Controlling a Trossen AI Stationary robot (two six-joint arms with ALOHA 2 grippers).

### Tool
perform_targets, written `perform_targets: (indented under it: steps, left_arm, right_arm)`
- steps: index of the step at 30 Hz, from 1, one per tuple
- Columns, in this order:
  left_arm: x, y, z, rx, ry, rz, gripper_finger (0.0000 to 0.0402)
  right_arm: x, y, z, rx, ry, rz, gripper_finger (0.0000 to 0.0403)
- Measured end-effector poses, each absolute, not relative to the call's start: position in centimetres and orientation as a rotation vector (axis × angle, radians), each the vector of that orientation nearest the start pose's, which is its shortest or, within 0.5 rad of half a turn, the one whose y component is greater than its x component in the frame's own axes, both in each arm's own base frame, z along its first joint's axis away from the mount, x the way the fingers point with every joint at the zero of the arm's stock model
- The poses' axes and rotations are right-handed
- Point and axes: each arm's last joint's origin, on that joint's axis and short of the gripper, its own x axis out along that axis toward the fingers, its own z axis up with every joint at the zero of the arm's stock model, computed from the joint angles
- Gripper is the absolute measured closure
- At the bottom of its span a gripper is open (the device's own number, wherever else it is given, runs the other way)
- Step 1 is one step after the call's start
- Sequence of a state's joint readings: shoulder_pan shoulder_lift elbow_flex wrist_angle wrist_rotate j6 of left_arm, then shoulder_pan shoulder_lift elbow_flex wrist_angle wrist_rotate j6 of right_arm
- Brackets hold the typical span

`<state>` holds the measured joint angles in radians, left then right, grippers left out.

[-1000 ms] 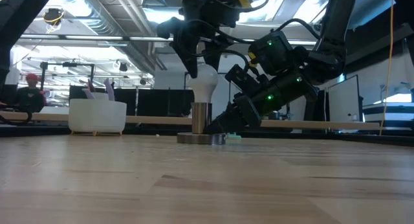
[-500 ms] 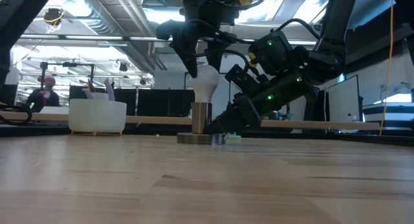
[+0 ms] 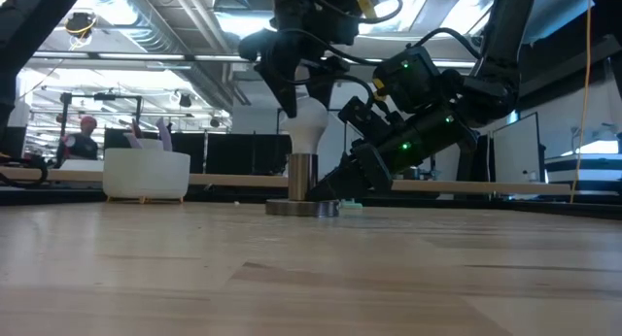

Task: Screw lightbulb
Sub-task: Insert the lightbulb into the lamp socket

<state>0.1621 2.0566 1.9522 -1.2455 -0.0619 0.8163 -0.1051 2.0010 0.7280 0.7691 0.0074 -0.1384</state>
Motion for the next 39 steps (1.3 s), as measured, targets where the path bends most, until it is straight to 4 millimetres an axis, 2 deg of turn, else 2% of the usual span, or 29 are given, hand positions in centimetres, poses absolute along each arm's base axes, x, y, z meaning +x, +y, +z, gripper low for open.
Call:
perform_targets:
  steps: [7,9,17,28,34,36,39]
  left_arm:
    - [40.8,7.2,27.7,0.603,1.341,-0.369,0.0014]
    - [40.8,7.3,27.7,0.591,1.343,-0.363,0.0005]
    - [40.6,7.5,27.6,0.394,1.375,-0.209,0.0009]
    - [40.4,6.8,27.8,0.400,1.408,-0.183,0.0009]
    - [38.9,5.5,31.9,0.312,1.350,-0.024,0.0009]
    - [38.5,5.2,33.1,0.187,1.306,0.084,0.0009]
    - [37.9,5.2,34.7,-0.103,1.208,0.303,0.0009]
  right_arm:
    - [34.2,-3.6,8.0,-0.112,0.510,-0.075,0.0175]
    - [34.2,-3.6,8.0,-0.112,0.510,-0.075,0.0175]
    - [34.2,-3.6,8.0,-0.113,0.510,-0.075,0.0175]
    - [34.2,-3.6,8.0,-0.112,0.511,-0.075,0.0175]
    - [34.2,-3.6,8.0,-0.111,0.510,-0.075,0.0175]
    - [34.2,-3.6,8.0,-0.111,0.511,-0.075,0.0175]
    - [34.2,-3.6,8.0,-0.111,0.511,-0.075,0.0175]
